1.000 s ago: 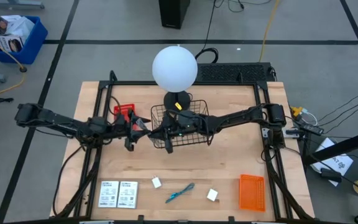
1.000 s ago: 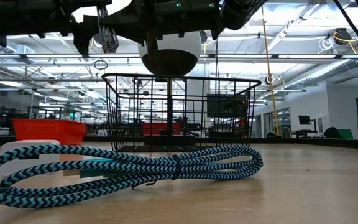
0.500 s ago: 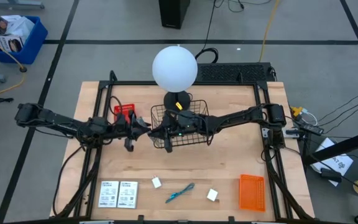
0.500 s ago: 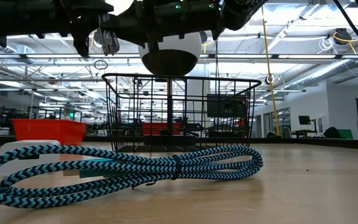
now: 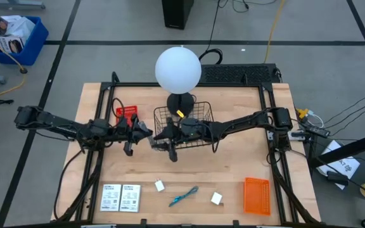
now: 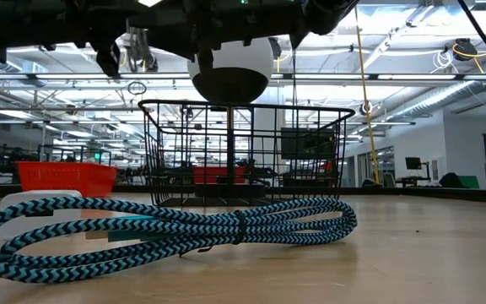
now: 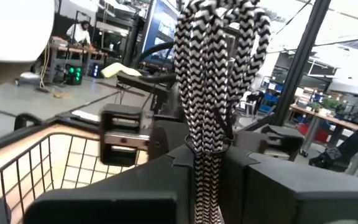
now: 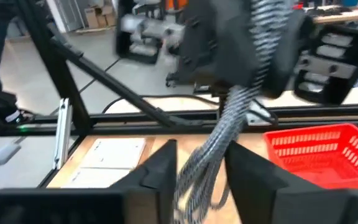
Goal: Pick and place items into bin
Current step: Put the gray charger cable into the red bin
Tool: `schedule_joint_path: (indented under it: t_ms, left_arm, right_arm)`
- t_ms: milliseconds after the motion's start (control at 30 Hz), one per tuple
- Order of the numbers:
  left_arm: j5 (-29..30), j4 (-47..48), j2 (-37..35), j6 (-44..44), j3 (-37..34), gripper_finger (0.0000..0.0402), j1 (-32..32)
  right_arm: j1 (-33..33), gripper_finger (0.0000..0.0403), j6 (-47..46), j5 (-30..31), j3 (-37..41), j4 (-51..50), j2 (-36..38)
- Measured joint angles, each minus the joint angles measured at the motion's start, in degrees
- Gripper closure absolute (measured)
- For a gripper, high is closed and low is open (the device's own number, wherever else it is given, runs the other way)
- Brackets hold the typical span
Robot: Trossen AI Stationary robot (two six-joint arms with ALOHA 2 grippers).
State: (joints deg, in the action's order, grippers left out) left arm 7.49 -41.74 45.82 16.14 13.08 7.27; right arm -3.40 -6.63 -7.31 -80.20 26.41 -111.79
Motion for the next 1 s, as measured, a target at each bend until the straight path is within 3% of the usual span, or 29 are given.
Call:
schedule_joint_path:
  t_ms: [200,400,600,733,1000]
  left_arm:
    - [1.81,7.92,-7.65,0.56,-0.02,0.0376,-0.07]
    - [9.34,18.36,-15.60,0.52,0.07,0.0376,-0.11]
    - [18.39,42.11,-20.98,5.96,6.50,0.0359,-0.26]
    - [23.54,59.14,-21.51,10.34,13.78,0.0377,-0.26]
    - [24.35,80.18,-21.02,22.44,23.10,0.0360,-2.27]
  right_arm:
    - [-1.02,0.0206,-0.07,-0.60,0.02,-4.47,0.99]
    - [-2.69,0.0185,0.37,-1.18,0.02,-10.28,3.10]
    - [-5.22,0.0188,3.20,-0.55,0.02,-13.23,4.80]
    - [-6.33,0.0192,3.56,-0.46,0.02,-13.57,5.48]
    - [-6.49,0.0194,4.33,-0.31,0.02,-14.27,5.44]
